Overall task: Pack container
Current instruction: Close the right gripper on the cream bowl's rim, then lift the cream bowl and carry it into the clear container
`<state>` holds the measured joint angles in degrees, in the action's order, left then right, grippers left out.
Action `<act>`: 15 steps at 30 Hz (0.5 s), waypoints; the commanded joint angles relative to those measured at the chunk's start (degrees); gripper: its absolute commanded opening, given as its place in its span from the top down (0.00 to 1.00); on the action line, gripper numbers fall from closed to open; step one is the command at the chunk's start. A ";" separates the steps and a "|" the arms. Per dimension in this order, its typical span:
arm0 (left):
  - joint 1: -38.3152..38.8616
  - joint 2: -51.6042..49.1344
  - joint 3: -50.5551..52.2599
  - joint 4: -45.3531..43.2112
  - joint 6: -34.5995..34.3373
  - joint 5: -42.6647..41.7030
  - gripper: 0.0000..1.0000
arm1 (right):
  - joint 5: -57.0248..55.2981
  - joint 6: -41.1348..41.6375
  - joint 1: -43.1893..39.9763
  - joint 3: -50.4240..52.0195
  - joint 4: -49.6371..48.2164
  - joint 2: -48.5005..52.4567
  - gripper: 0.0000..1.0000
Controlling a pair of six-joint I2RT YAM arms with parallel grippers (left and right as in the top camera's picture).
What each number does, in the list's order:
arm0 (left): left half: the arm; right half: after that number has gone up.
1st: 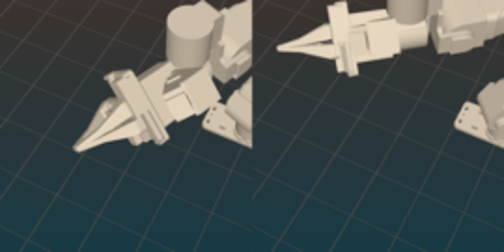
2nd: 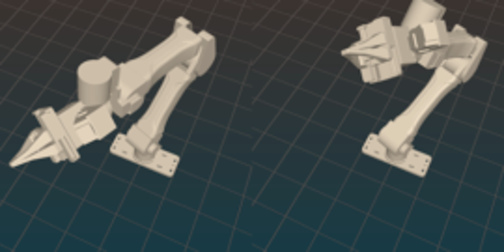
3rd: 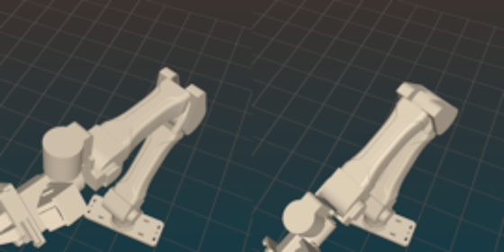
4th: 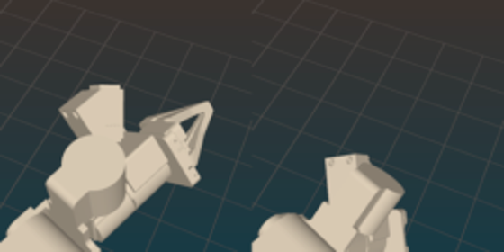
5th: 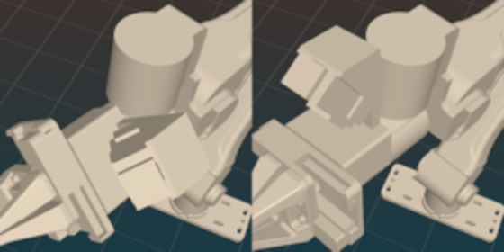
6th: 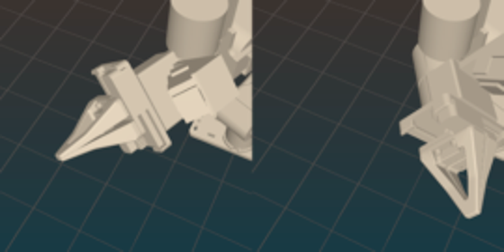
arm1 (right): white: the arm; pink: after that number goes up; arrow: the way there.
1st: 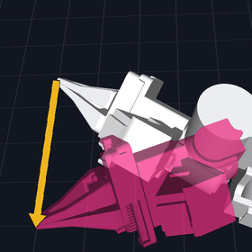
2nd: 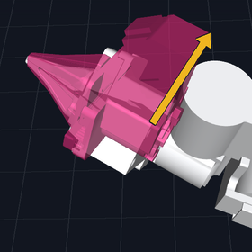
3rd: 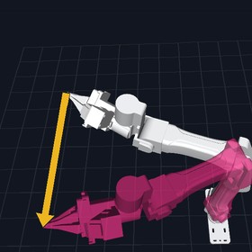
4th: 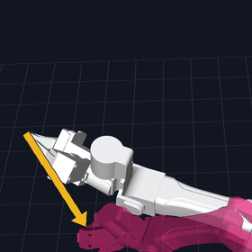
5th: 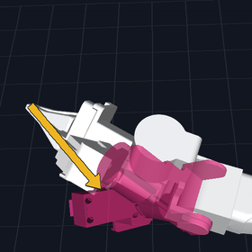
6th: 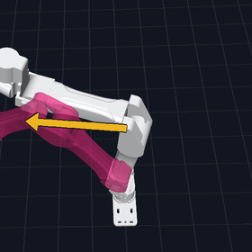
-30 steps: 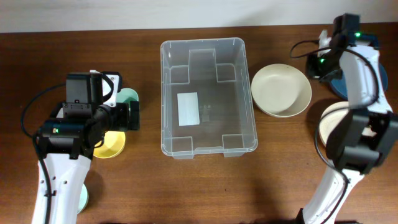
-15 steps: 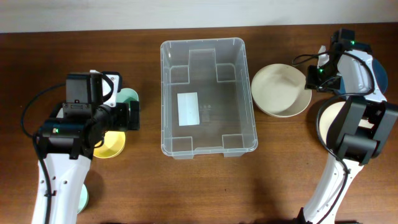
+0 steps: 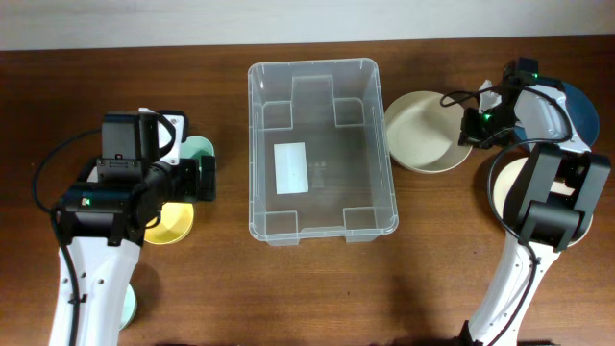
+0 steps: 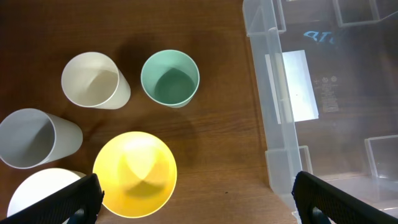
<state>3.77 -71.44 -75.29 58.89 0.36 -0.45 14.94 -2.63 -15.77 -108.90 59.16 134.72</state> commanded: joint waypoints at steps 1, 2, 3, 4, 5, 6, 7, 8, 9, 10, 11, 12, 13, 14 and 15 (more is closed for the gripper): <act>-0.20 -0.07 -1.05 -0.15 -0.17 0.24 0.00 | 1.16 0.17 -0.04 0.63 0.02 0.72 0.96; -0.20 -0.07 -1.05 -0.15 -0.17 0.22 0.00 | 1.16 0.20 -0.07 0.72 0.04 0.72 0.96; -0.20 -0.07 -1.05 -0.15 -0.15 0.22 0.00 | 1.16 0.72 -0.07 0.76 0.07 0.72 0.96; -0.20 -0.07 -1.05 -0.15 -0.15 0.22 0.00 | 1.16 1.14 -0.07 0.74 0.02 0.72 0.96; -0.20 -0.07 -1.05 -0.15 -0.15 0.22 0.00 | 1.18 1.60 -0.07 0.74 -0.04 0.72 0.96; -0.20 -0.07 -1.05 -0.15 -0.15 0.24 0.00 | 1.22 1.92 -0.07 0.74 -0.11 0.72 0.96; -0.20 -0.07 -1.05 -0.15 -0.17 0.24 0.00 | 1.27 2.12 -0.07 0.72 -0.13 0.72 0.96; -0.20 -0.07 -1.05 -0.15 -0.17 0.24 0.00 | 1.40 2.12 -0.07 0.66 -0.22 0.70 0.96; -0.20 -0.07 -1.05 -0.15 -0.15 0.22 0.00 | 1.38 2.12 -0.07 0.26 -0.22 0.48 0.96; -0.20 -0.07 -1.05 -0.15 -0.15 0.24 0.00 | 1.36 2.16 -0.07 -0.17 -0.17 0.11 0.96; -0.20 -0.07 -1.05 -0.15 -0.17 0.22 0.00 | 1.33 2.73 -0.09 -0.63 -0.17 -0.50 0.96; -0.20 -0.07 -1.05 -0.15 -0.15 0.24 0.00 | 1.38 3.41 -0.13 -1.22 -0.22 -1.40 0.96; -0.20 -0.07 -1.05 -0.15 -0.15 0.24 0.00 | 1.38 3.63 -0.13 -1.64 -0.24 -2.12 0.96; -0.20 -0.07 -1.05 -0.13 -0.15 0.24 0.00 | 1.36 3.63 -0.13 -2.29 -0.22 -2.99 0.96; -0.20 -0.07 -1.05 -0.15 -0.15 0.24 0.00 | 1.38 3.63 -0.11 -3.37 -0.02 -4.26 0.96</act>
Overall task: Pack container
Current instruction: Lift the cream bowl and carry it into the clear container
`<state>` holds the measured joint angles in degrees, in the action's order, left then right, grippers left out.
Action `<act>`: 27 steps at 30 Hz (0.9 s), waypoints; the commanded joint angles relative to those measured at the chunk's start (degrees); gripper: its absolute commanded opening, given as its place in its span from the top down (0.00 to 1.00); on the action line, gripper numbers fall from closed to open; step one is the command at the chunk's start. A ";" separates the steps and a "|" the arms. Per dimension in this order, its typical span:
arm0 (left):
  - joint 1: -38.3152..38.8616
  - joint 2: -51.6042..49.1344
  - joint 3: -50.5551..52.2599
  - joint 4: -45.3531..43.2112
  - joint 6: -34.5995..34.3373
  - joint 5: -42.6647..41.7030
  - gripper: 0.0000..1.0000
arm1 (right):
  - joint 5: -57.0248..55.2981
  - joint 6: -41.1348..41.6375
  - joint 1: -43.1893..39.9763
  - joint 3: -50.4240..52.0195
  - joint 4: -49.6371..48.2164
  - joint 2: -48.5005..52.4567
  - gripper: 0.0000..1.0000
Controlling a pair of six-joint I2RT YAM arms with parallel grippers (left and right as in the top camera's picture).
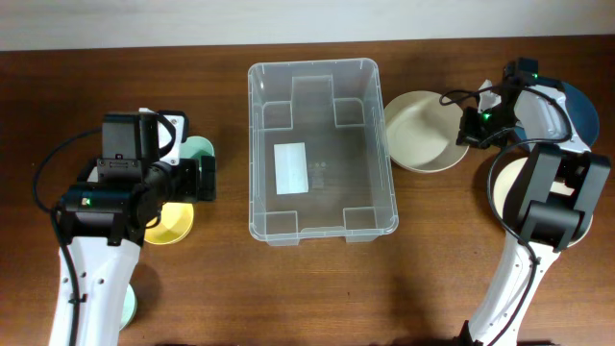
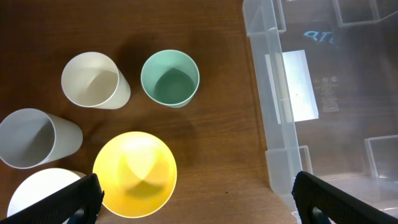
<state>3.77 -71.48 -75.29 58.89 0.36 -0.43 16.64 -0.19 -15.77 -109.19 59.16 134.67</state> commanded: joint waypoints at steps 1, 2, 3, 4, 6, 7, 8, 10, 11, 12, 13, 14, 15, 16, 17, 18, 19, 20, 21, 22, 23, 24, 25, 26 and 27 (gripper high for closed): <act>-0.20 -0.02 -1.05 -0.15 -0.15 0.22 0.00 | -0.33 1.18 -0.11 -3.78 0.07 -5.18 0.96; -0.20 -0.02 -1.05 -0.15 -0.15 0.22 0.00 | -0.33 1.16 -0.11 -4.24 0.04 -6.45 0.96; -0.20 -0.02 -1.05 -0.15 -0.15 0.20 0.00 | -0.33 1.16 -0.11 -4.42 0.00 -7.85 0.96; -0.20 -0.02 -1.05 -0.15 -0.17 0.22 0.00 | -0.35 1.14 -0.11 -4.42 0.02 -8.61 0.96; -0.20 -0.02 -1.05 -0.15 -0.15 0.20 0.00 | -0.33 1.14 -0.11 -4.42 0.22 -10.21 0.96; -0.20 -0.02 -1.05 -0.15 -0.17 0.22 0.00 | -0.28 1.14 -0.13 -4.42 0.35 -10.56 0.96; -0.20 -0.02 -1.05 -0.15 -0.15 0.22 0.00 | -0.09 1.14 -0.11 -4.42 0.66 -11.28 0.96; -0.20 -0.02 -1.05 -0.13 -0.17 0.22 0.00 | 1.27 1.11 -0.11 -4.42 0.87 -12.39 0.96; -0.20 -0.02 -1.05 -0.13 -0.15 0.22 0.00 | 1.86 1.14 -0.13 -4.42 0.85 -12.98 0.96; -0.20 -0.02 -1.05 -0.13 -0.15 0.22 0.00 | 2.38 1.20 -0.11 -4.42 0.63 -13.86 0.96; -0.20 -0.02 -1.05 -0.13 -0.15 0.22 0.00 | 2.43 1.40 -0.11 -4.42 0.52 -14.67 0.96; -0.20 -0.02 -1.05 -0.15 -0.15 0.22 0.00 | 2.43 1.40 -0.11 -4.42 0.37 -15.34 0.96; -0.20 -0.02 -1.05 -0.13 -0.15 0.22 0.00 | 2.40 1.57 -0.13 -4.42 0.15 -16.06 0.96; -0.20 -0.02 -1.05 -0.15 -0.15 0.22 0.00 | 2.23 1.81 -0.11 -4.42 -0.17 -17.20 0.96; -0.20 -0.02 -1.05 -0.13 -0.15 0.20 0.00 | 2.23 1.79 -0.11 -4.42 -0.52 -18.78 0.96; -0.20 -0.02 -1.05 -0.13 -0.15 0.22 0.00 | 2.23 1.79 -0.11 -4.42 -0.70 -19.54 0.96; -0.20 -0.02 -1.05 -0.15 -0.17 0.22 0.00 | 2.21 1.75 0.02 -4.42 -0.92 -21.18 0.96; -0.20 -0.02 -1.05 -0.15 -0.15 0.22 0.00 | 2.21 1.70 0.35 -4.42 -1.03 -23.04 0.96; -0.20 -0.02 -1.05 -0.13 -0.15 0.22 0.00 | 2.25 1.16 0.66 -4.42 -1.01 -24.46 0.96; -0.20 -0.02 -1.05 -0.13 -0.15 0.22 0.00 | 2.23 0.42 1.22 -4.42 -1.01 -25.97 0.96; -0.20 -0.02 -1.05 -0.13 -0.15 0.22 0.00 | 2.23 -0.46 1.86 -4.42 -1.01 -27.30 0.96; -0.20 -0.02 -1.05 -0.13 -0.17 0.22 0.00 | 2.03 -2.54 3.52 -4.42 -1.01 -29.55 0.96; -0.20 -0.02 -1.05 -0.15 -0.15 0.22 0.00 | 1.09 -3.04 5.05 -4.42 -0.98 -31.08 0.96; -0.20 -0.02 -1.05 -0.15 -0.15 0.22 0.00 | -0.24 -3.10 6.62 -4.42 -0.98 -32.20 0.96; -0.20 -0.02 -1.05 -0.15 -0.15 0.22 0.00 | -1.73 -4.42 9.11 -4.42 -0.94 -33.48 0.96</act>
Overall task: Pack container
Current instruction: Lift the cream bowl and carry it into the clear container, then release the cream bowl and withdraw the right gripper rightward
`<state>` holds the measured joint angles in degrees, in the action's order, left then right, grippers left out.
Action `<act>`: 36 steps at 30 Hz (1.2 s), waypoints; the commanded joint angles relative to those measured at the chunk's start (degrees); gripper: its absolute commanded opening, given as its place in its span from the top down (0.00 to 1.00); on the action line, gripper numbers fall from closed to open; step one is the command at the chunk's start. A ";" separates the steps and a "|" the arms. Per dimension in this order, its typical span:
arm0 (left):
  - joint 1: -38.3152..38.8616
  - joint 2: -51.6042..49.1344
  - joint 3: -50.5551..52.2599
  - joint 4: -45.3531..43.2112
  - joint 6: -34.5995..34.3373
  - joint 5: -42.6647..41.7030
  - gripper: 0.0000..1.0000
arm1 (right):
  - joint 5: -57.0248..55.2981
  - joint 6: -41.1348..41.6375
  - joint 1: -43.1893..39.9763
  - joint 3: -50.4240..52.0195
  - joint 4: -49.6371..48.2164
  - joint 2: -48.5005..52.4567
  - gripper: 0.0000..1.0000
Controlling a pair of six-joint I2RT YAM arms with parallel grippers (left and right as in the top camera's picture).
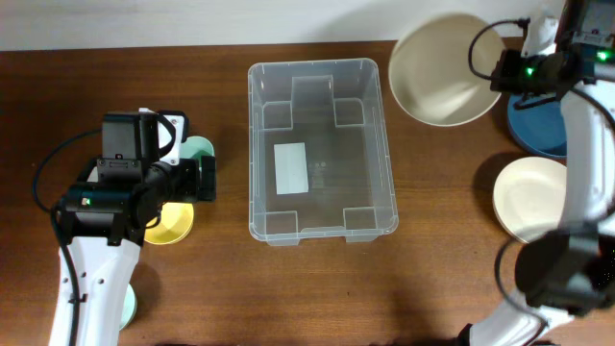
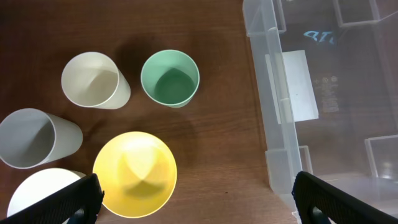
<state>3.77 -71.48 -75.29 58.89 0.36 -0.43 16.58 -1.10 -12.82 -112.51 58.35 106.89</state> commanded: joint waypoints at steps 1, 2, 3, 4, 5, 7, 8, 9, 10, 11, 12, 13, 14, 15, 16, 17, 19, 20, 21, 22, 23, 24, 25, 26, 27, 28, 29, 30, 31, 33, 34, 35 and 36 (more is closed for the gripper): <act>-0.20 -0.02 -1.05 -0.15 -0.15 0.22 0.00 | -2.78 -4.68 8.31 -1.09 -0.09 -6.40 0.96; -0.20 -0.02 -1.05 -0.17 -0.17 0.22 0.00 | -4.81 -5.70 11.58 -1.09 -0.07 -6.88 0.96; -0.20 -0.02 -1.05 -0.17 -0.17 0.22 0.00 | -6.12 -6.03 13.94 -1.09 -0.09 -6.91 0.96; -0.20 -0.02 -1.05 -0.17 -0.17 0.22 0.00 | -8.20 -6.01 16.87 -1.09 -0.20 -6.75 0.96; -0.20 -0.02 -1.05 -0.13 -0.17 0.22 0.00 | -10.36 -6.16 19.91 -1.09 -0.46 -6.16 0.96; -0.20 -0.02 -1.05 -0.15 -0.17 0.22 0.00 | -14.62 -6.23 24.28 -1.07 -1.33 -4.83 0.96; -0.20 -0.02 -1.05 -0.17 -0.17 0.22 0.00 | -16.09 -6.23 25.97 -1.07 -1.95 -4.04 0.96; -0.20 -0.02 -1.05 -0.17 -0.17 0.22 0.00 | -17.40 -6.23 27.50 -1.07 -2.64 -3.08 0.96; -0.20 -0.02 -1.05 -0.17 -0.17 0.22 0.00 | -18.84 -6.25 29.27 -1.07 -3.61 -1.55 0.96; -0.20 -0.02 -1.05 -0.17 -0.17 0.20 0.00 | -19.21 -6.23 30.12 -1.07 -4.20 -0.42 0.96; -0.20 -0.02 -1.05 -0.17 -0.17 0.22 0.00 | -19.23 -6.16 30.80 -1.07 -4.72 0.90 0.96; -0.20 -0.02 -1.05 -0.17 -0.17 0.22 0.00 | -19.23 -6.19 31.34 -1.07 -5.29 2.45 0.96; -0.20 -0.02 -1.05 -0.17 -0.17 0.22 0.00 | -19.21 -6.14 31.63 -1.07 -5.90 4.31 0.96; -0.20 -0.02 -1.05 -0.15 -0.17 0.22 0.00 | -19.23 -5.92 31.63 -1.07 -6.78 6.49 0.96; -0.20 -0.02 -1.05 -0.15 -0.17 0.22 0.00 | -18.73 -5.95 31.61 -1.07 -8.41 10.14 0.96; -0.20 -0.02 -1.05 -0.15 -0.17 0.22 0.00 | -18.53 -5.97 31.61 -1.07 -8.92 11.08 0.96; -0.20 -0.02 -1.05 -0.17 -0.17 0.22 0.00 | -18.34 -5.97 31.80 -1.07 -10.45 15.41 0.96; -0.20 -0.02 -1.05 -0.15 -0.17 0.22 0.00 | -18.34 -5.99 31.95 -1.07 -10.49 16.33 0.96; -0.20 -0.02 -1.05 -0.15 -0.17 0.22 0.00 | -18.34 -5.97 32.17 -1.07 -10.54 18.10 0.96; -0.20 -0.02 -1.05 -0.15 -0.17 0.22 0.00 | -18.36 -5.97 32.33 -1.07 -10.56 19.02 0.96; -0.20 -0.02 -1.05 -0.15 -0.17 0.22 0.00 | -18.34 -5.97 32.41 -1.07 -10.56 19.52 0.96; -0.20 -0.02 -1.05 -0.15 -0.17 0.22 0.00 | -18.36 -5.97 32.41 -1.07 -10.60 20.00 0.92; -0.20 -0.02 -1.05 -0.15 -0.17 0.22 0.00 | -18.36 -5.97 32.41 -1.07 -10.60 20.02 0.87; -0.20 -0.02 -1.05 -0.13 -0.17 0.22 0.00 | -18.36 -5.97 32.41 -1.07 -10.64 20.02 0.78; -0.20 -0.02 -1.05 -0.15 -0.17 0.22 0.00 | -18.38 -5.97 32.41 -1.09 -10.84 19.85 0.73; -0.20 -0.02 -1.05 -0.15 -0.17 0.22 0.00 | -18.45 -5.97 32.35 -1.09 -10.91 19.43 0.71; -0.20 -0.02 -1.05 -0.15 -0.17 0.22 0.00 | -18.67 -5.97 32.30 -1.09 -10.88 19.10 0.70; -0.20 -0.02 -1.05 -0.15 -0.17 0.22 0.00 | -18.84 -5.97 32.24 -1.09 -10.73 18.36 0.70; -0.20 -0.02 -1.05 -0.13 -0.17 0.22 0.00 | -18.82 -5.95 32.20 -1.09 -10.54 17.57 0.70; -0.20 -0.02 -1.05 -0.13 -0.17 0.22 0.00 | -18.86 -5.92 31.63 -1.09 -9.51 14.40 0.64; -0.20 -0.02 -1.05 -0.13 -0.17 0.22 0.00 | -19.12 -5.70 31.28 -1.09 -8.92 12.74 0.60; -0.20 -0.02 -1.05 -0.13 -0.17 0.22 0.00 | -20.85 -3.63 30.47 -1.09 -8.26 10.40 0.59; -0.20 -0.02 -1.05 -0.13 -0.15 0.22 0.00 | -22.93 -1.25 29.53 -1.09 -7.72 8.33 0.58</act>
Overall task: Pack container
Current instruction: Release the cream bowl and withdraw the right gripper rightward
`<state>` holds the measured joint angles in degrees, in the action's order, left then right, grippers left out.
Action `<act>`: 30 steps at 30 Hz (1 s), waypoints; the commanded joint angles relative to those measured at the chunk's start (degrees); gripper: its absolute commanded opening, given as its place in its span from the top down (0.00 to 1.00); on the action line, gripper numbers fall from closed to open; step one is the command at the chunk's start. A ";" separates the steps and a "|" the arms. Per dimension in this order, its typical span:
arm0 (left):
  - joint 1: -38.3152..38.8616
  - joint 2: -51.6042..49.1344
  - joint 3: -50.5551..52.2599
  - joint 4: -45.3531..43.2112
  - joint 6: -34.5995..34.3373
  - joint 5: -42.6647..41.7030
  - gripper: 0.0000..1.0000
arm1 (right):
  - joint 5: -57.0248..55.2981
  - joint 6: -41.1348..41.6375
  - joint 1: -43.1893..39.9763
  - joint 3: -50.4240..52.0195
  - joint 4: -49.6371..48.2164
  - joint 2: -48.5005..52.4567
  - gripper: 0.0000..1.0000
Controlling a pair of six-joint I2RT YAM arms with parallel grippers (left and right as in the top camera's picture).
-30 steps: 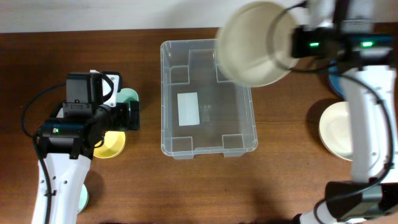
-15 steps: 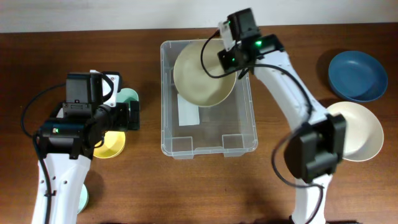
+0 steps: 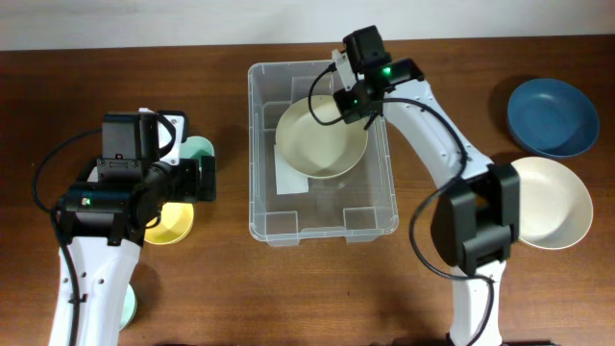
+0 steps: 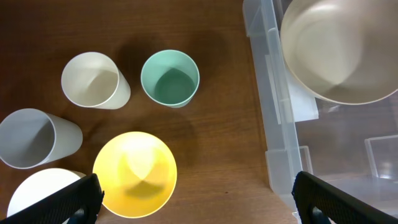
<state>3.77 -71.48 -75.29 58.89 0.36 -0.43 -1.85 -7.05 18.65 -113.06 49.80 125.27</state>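
Note:
The clear plastic container (image 3: 258, 154) stands mid-table. A beige bowl (image 3: 322, 142) sits low in its far half, slightly tilted, and I cannot tell whether it touches the bottom. My right gripper (image 3: 354, 96) is shut on the bowl's far right rim. The left wrist view shows the same bowl (image 4: 339, 50) inside the container wall (image 4: 264, 93). My left gripper (image 4: 198, 202) is open and holds nothing, above bare table between a yellow cup (image 4: 135, 173) and the container.
Left of the container stand a green cup (image 4: 170, 78), a cream cup (image 4: 93, 79), a grey cup (image 4: 31, 137) and a white one (image 4: 34, 193). On the right lie a blue bowl (image 3: 553, 117) and a cream plate (image 3: 555, 202).
My right gripper held the beige bowl high at the back right, beyond the container's corner. Now it holds the bowl low inside the container's far half. The left arm has not moved.
The beige bowl first rested on the table right of the container, with my right gripper at its rim, and stayed so half a second later. Then the bowl was held high near the back edge. Now it is inside the container. My left gripper stayed open throughout.

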 commanded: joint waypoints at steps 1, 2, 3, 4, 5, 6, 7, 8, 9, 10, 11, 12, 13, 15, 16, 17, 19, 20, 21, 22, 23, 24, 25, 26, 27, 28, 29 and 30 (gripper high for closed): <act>-0.20 -0.02 -1.05 -0.15 -0.15 0.22 0.00 | -6.62 7.28 -3.37 -0.55 1.53 -12.48 0.57; -0.20 -0.02 -1.05 -0.15 -0.17 0.22 0.00 | -8.09 9.88 -5.38 -0.55 2.47 -14.69 0.56; -0.20 -0.02 -1.05 -0.13 -0.17 0.22 0.00 | -8.57 13.22 -8.09 -0.55 3.85 -16.90 0.54; -0.20 -0.02 -1.05 -0.13 -0.15 0.22 0.00 | -8.52 17.46 -11.39 -0.55 5.75 -18.86 0.52; -0.20 -0.02 -1.05 -0.15 -0.15 0.22 0.00 | -8.52 21.38 -14.47 -0.55 7.80 -20.11 0.52; -0.20 -0.02 -1.05 -0.15 -0.15 0.22 0.00 | -8.50 25.05 -17.35 -0.55 10.16 -20.98 0.51; -0.20 -0.02 -1.05 -0.15 -0.15 0.22 0.00 | -8.48 28.28 -20.24 -0.55 12.68 -21.46 0.49; -0.20 -0.02 -1.05 -0.15 -0.15 0.22 0.00 | -8.37 30.53 -22.84 -0.55 14.93 -21.59 0.49; -0.20 -0.02 -1.05 -0.15 -0.15 0.22 0.00 | -7.74 32.30 -25.94 -0.52 17.64 -21.57 0.49; -0.20 -0.02 -1.05 -0.15 -0.17 0.22 0.00 | -6.97 33.33 -28.92 -0.44 20.09 -21.16 0.48; -0.20 -0.02 -1.05 -0.17 -0.17 0.22 0.00 | -6.10 33.33 -32.85 -0.31 23.41 -20.24 0.47; -0.20 -0.02 -1.05 -0.17 -0.15 0.22 0.00 | -6.10 33.33 -34.32 -0.13 24.74 -19.71 0.46; -0.20 -0.02 -1.05 -0.20 -0.17 0.22 0.00 | -6.10 33.31 -35.78 0.26 25.75 -19.15 0.46; -0.20 -0.02 -1.05 -0.17 -0.17 0.20 0.00 | -6.12 33.27 -38.86 2.47 26.75 -17.70 0.44; -0.20 -0.02 -1.05 -0.17 -0.17 0.20 0.00 | -6.12 33.27 -39.56 3.54 26.73 -17.16 0.44; -0.20 -0.02 -1.05 -0.17 -0.17 0.20 0.00 | -6.10 33.27 -40.15 4.66 26.67 -16.68 0.44; -0.20 -0.02 -1.05 -0.17 -0.17 0.20 0.00 | -6.12 32.72 -40.81 8.26 25.27 -15.19 0.44; -0.20 -0.02 -1.05 -0.20 -0.17 0.20 0.00 | -6.16 31.82 -40.72 10.25 23.76 -14.69 0.44; -0.20 -0.02 -1.05 -0.20 -0.17 0.20 0.00 | -6.12 31.50 -40.59 11.52 22.71 -14.49 0.44; -0.20 -0.02 -1.05 -0.17 -0.17 0.20 0.00 | -6.16 31.50 -40.41 13.42 21.22 -14.29 0.44; -0.17 -0.02 -1.05 -0.17 -0.17 0.20 0.00 | -6.10 31.54 -40.37 14.75 20.20 -14.29 0.44; -0.20 -0.02 -1.05 -0.17 -0.17 0.20 0.00 | -6.12 31.54 -40.39 16.24 19.08 -14.29 0.44; -0.20 -0.02 -1.05 -0.17 -0.17 0.17 0.00 | -6.14 31.54 -40.39 17.11 18.62 -14.29 0.44; -0.20 -0.02 -1.05 -0.17 -0.17 0.17 0.00 | -6.12 31.54 -40.59 18.21 17.94 -14.29 0.44; -0.17 -0.02 -1.05 -0.17 -0.17 0.20 0.00 | -6.16 31.50 -40.83 19.12 17.11 -14.29 0.44; -0.20 -0.02 -1.05 -0.17 -0.17 0.20 0.00 | -6.19 31.28 -40.83 19.41 16.87 -14.29 0.44; -0.20 -0.02 -1.05 -0.17 -0.17 0.20 0.00 | -6.19 31.08 -40.83 19.74 16.52 -14.29 0.44; -0.20 -0.02 -1.05 -0.17 -0.17 0.20 0.00 | -6.16 31.08 -40.81 20.00 16.33 -14.29 0.44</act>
<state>3.77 -71.48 -75.33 58.89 0.36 -0.45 -7.92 24.36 -21.98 -93.89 66.78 111.22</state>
